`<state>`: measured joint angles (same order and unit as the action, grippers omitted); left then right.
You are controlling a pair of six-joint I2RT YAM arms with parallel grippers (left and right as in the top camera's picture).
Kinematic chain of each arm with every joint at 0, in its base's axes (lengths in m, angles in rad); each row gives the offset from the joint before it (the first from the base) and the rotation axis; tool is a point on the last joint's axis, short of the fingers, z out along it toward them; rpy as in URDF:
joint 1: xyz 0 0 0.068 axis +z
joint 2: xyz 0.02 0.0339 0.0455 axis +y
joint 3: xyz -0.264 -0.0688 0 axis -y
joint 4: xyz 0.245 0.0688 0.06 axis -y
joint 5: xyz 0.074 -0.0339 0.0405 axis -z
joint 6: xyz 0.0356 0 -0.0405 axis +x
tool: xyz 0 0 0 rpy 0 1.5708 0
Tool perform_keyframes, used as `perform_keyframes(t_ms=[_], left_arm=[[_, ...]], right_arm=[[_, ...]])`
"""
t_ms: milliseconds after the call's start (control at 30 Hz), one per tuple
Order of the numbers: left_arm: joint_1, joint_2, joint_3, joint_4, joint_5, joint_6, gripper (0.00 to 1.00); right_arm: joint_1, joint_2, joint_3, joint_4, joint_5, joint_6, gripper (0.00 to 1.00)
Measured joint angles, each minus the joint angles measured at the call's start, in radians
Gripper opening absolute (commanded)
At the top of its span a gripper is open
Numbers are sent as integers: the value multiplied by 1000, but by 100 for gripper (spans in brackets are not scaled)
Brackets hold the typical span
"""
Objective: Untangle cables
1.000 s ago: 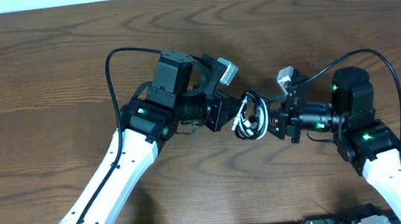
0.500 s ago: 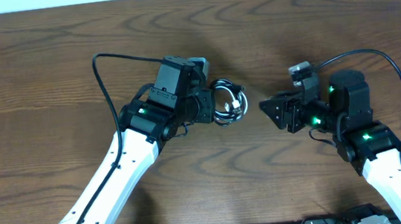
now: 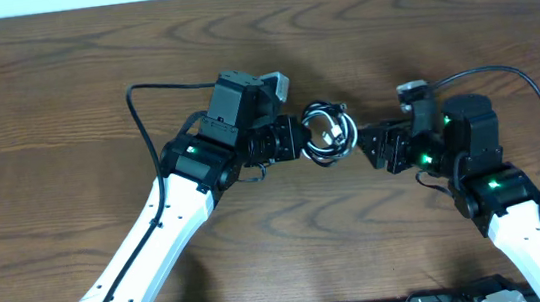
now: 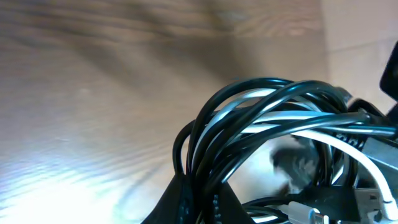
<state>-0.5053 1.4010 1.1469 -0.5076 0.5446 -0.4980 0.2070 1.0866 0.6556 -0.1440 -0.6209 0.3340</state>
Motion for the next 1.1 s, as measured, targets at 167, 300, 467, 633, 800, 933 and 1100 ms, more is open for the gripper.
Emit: perform_keyframes(t_ms=[167,300,467,633,800,933,1100], left_arm=[[0,0,0,3,69,-7,7],[0,0,0,3,120,-7,7],[0,7,0,4,135,-15,7],[0,16,0,25,141,-29,7],[0,17,0,66,175,-38,8],[14,17,0,75,188,-52,8],[73,17,0,78,201,-83,7]], right_arm=[[0,0,0,108,-245,-47,72],[0,0,0,181,-374,-61,72],[0,0,-1,222,-501,-70,71],[0,0,-1,222,-543,-73,69],[0,0,-1,206,-557,-76,65],[0,0,-1,140,-539,-79,54],[0,0,-1,45,-405,-82,54]])
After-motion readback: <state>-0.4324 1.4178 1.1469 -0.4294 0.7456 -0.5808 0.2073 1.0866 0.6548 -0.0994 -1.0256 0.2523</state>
